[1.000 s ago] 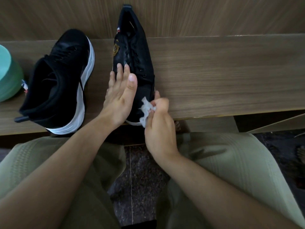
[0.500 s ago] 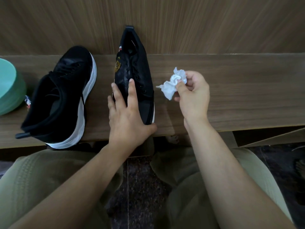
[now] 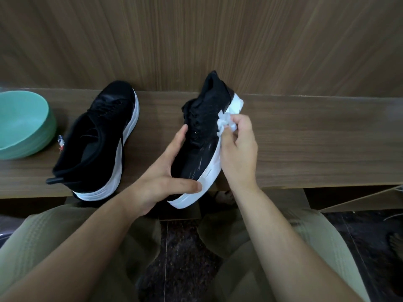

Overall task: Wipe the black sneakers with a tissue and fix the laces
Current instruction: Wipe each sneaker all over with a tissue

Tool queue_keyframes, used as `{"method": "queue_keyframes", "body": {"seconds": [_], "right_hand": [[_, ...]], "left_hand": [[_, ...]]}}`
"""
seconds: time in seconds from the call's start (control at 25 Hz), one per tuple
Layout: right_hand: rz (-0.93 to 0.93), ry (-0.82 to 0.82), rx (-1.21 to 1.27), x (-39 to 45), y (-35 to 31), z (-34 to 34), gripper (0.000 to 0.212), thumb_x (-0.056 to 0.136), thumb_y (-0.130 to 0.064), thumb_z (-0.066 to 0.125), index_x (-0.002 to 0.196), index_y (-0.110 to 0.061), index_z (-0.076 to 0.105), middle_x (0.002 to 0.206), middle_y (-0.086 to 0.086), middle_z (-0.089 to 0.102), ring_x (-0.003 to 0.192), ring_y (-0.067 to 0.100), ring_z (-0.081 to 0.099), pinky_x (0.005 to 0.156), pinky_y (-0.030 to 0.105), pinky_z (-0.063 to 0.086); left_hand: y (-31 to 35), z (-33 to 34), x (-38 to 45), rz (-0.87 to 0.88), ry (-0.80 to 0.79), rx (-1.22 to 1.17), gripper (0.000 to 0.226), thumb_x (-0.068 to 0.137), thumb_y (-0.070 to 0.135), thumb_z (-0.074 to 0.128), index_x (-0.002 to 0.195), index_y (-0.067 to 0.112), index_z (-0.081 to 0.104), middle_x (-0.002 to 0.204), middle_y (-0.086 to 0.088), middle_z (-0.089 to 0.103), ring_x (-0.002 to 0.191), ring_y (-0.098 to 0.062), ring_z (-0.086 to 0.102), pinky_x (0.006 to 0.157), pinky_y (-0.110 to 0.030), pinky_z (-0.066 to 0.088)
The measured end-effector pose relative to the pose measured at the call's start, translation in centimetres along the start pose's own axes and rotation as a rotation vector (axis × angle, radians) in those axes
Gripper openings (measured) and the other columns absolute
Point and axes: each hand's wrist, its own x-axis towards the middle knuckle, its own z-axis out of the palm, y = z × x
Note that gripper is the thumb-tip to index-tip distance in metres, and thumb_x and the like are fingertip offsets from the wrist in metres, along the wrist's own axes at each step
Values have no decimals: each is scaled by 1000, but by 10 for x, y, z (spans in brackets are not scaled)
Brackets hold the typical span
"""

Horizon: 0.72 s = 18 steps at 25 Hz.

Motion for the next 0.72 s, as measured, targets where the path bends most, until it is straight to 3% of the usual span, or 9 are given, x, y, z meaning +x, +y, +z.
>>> {"method": "queue_keyframes", "body": {"seconds": [0.12,0.24,0.32,0.4,0.44,0.48,0.56,0.64,0.72], "right_hand": [[-26,-33,-77,-9,-1,-1,17,95,-13,45,109,-14,54,65,-10,52,56,3,48,52,13,36],[-34,-55,-103,-10,-8,1,15,95,-13,47,108,-15,55,68,-12,55,59,-1,51,53,12,38],[-66,-103,-119,-14,-16,1,14,94,-13,49,106,-16,56,80,-14,62,68,-7,54,58,11,39],[-188,-213,-166,-32,-19,2,17,93,-12,49,107,-15,58,116,-11,65,98,-12,53,78,14,44],[-299,-293,-195,-44,-21,4,17,92,-13,47,105,-15,58,131,-7,58,117,-6,48,91,17,42],[-426,-383,-225,-54,-20,7,17,91,-13,44,102,-16,57,138,-4,52,131,2,40,102,21,36],[-605,-528,-275,-56,-13,12,16,92,-11,39,98,-16,53,144,-1,46,141,8,23,115,30,20],[-570,-498,-308,-28,-4,15,18,94,-4,38,95,-16,51,147,-4,40,142,7,14,118,39,10],[-417,-369,-330,14,3,15,23,97,-1,36,91,-20,48,150,-5,35,144,12,10,118,45,11]], "left_hand": [[8,6,-2,37,134,478,107,54,46,59,144,47,2,154,23,-6,141,2,-11,118,-43,2],[8,17,-3,46,198,864,121,55,67,62,142,42,-19,154,17,-20,141,-11,-18,115,-46,0],[5,14,1,-16,199,841,130,56,55,77,138,46,-24,155,12,-19,144,-17,-11,116,-47,11],[1,-2,8,-6,206,687,128,58,39,82,139,49,-17,158,3,-4,145,-18,3,115,-44,23],[0,-12,9,14,199,583,125,58,36,82,138,50,-13,158,-3,8,144,-19,12,114,-38,26],[-2,-22,9,22,175,491,122,57,37,81,137,51,-10,156,-5,20,142,-19,22,112,-31,29],[-6,-34,9,18,132,418,119,58,36,80,139,51,-6,154,0,24,137,-12,31,104,-15,33],[-7,-38,7,-9,109,429,121,61,19,79,142,50,-5,156,8,16,136,-8,31,94,-11,37],[-4,-35,5,2,92,515,120,62,12,77,139,55,-4,157,15,2,134,1,23,89,-9,37]]}}
